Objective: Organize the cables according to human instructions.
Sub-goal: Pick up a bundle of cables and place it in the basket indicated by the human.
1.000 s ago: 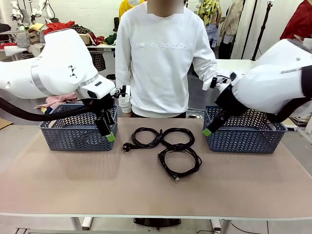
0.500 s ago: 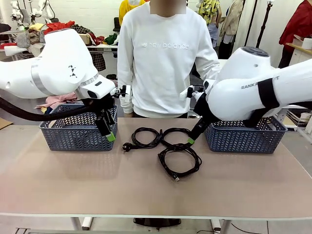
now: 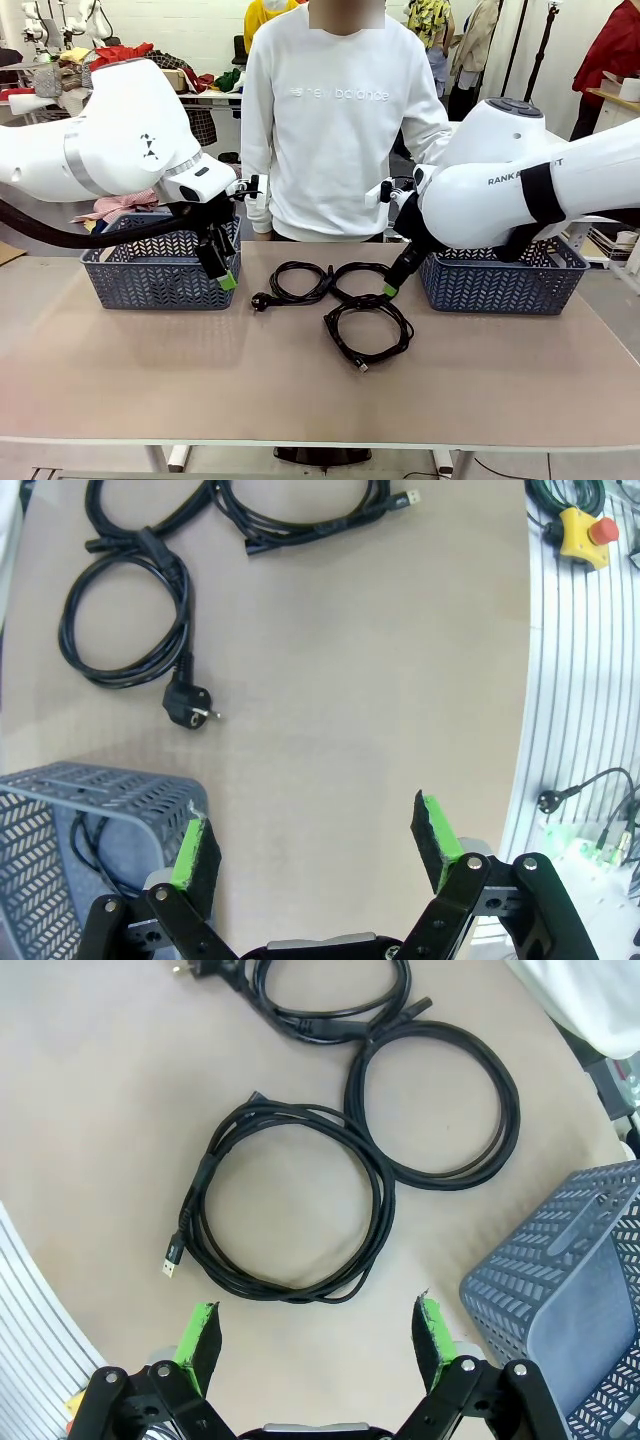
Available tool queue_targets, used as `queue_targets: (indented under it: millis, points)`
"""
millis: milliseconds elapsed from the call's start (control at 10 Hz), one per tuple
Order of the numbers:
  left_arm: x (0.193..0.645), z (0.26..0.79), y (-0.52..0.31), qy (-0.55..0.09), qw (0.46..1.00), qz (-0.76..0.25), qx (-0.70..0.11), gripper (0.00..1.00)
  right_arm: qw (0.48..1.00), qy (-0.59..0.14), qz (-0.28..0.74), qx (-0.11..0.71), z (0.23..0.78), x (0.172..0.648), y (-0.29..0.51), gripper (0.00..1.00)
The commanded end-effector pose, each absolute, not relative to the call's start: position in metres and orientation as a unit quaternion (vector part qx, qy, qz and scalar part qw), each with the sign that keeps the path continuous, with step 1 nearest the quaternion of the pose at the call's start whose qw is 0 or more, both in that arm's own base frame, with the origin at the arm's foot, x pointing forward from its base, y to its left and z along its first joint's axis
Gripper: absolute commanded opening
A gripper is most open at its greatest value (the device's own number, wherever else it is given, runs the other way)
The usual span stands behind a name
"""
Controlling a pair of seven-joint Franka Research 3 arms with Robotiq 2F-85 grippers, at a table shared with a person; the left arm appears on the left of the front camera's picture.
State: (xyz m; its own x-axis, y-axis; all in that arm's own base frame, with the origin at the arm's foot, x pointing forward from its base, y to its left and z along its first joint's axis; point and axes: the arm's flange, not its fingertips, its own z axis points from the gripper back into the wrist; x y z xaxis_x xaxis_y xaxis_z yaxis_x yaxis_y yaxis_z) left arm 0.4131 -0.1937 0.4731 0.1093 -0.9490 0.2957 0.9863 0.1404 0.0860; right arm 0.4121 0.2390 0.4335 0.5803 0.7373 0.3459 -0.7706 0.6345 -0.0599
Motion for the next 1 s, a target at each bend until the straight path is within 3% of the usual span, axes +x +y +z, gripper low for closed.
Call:
queue_targets:
  millis: [0,900]
  points:
    - [0.413,0.473,-0.193,-0.142,0.743,-0.65,-0.069,1.0,0.886,-0.175,0.425,0.05,0.435,0.411,0.236,1.0]
    - [0.413,0.473,-0.193,-0.142,0.743,-0.65,-0.069,1.0,0.929,-0.148,0.331,0.07,0.376,0.412,0.303,1.0]
